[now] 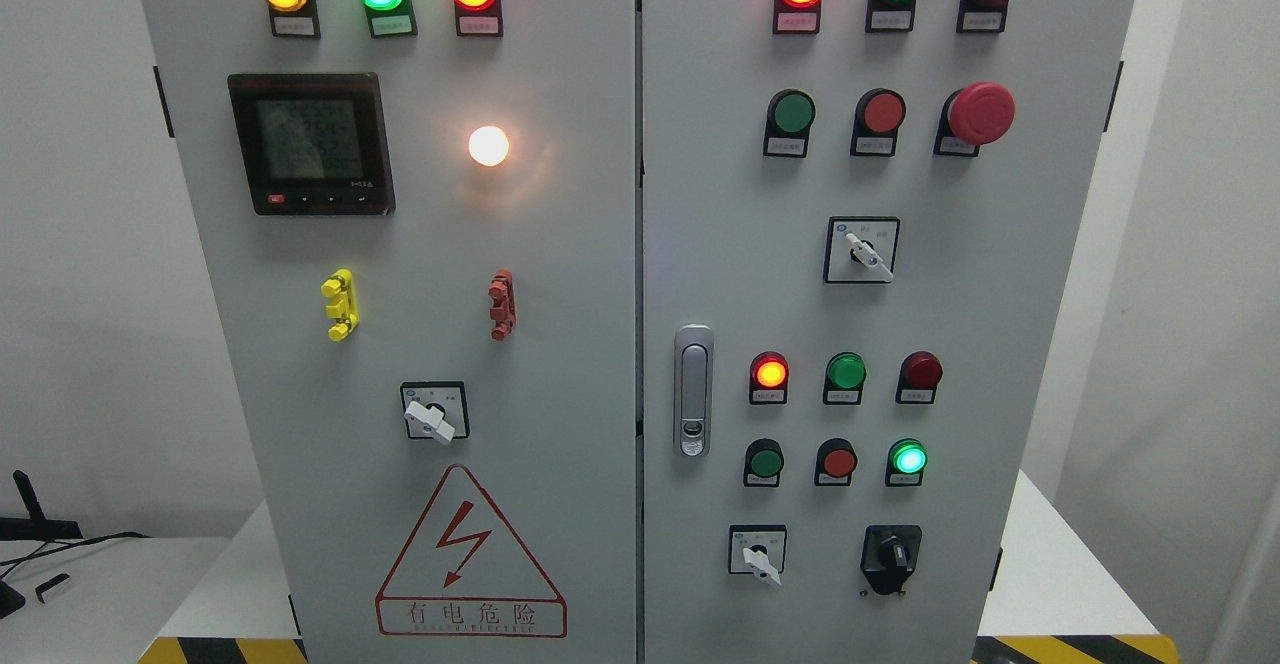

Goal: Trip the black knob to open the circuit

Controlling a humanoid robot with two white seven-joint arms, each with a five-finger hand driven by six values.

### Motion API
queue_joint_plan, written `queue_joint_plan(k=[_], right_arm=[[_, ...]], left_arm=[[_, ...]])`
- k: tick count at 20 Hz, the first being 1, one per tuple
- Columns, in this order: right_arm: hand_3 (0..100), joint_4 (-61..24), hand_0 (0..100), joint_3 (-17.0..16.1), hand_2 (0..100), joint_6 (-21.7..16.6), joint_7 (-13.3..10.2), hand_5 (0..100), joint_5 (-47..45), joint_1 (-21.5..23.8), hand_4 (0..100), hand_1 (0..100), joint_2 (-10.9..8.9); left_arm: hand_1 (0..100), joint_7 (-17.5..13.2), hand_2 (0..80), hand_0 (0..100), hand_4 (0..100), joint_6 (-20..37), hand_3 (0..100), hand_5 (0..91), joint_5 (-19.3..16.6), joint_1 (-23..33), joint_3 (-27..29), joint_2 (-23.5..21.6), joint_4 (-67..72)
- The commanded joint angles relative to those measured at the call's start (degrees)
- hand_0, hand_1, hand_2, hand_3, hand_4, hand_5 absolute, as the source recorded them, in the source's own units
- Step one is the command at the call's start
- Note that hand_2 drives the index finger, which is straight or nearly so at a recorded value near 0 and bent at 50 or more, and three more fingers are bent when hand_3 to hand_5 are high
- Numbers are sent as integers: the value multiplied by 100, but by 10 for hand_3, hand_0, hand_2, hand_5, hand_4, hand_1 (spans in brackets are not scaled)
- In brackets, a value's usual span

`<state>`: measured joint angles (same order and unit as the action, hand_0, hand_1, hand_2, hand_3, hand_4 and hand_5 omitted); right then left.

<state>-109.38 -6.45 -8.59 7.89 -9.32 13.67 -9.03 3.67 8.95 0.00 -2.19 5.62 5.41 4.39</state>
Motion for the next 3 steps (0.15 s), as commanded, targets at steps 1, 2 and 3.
queue_joint_plan(k=[1, 2, 3], right_arm=[[0, -251, 118, -110, 0, 33, 2, 0, -79, 30, 0, 105, -239], [0, -251, 117, -110, 0, 42, 2, 0, -79, 30, 0, 107, -239], [0, -251, 116, -102, 0, 42, 2, 0, -79, 30, 0, 110, -231]], left_arm=[[389, 2, 0, 120, 0, 1, 0, 0, 26, 0, 0, 4, 0], [389, 2, 0, 120, 0, 1, 0, 0, 26, 0, 0, 4, 0], [389, 2, 0, 120, 0, 1, 0, 0, 26, 0, 0, -5, 0]])
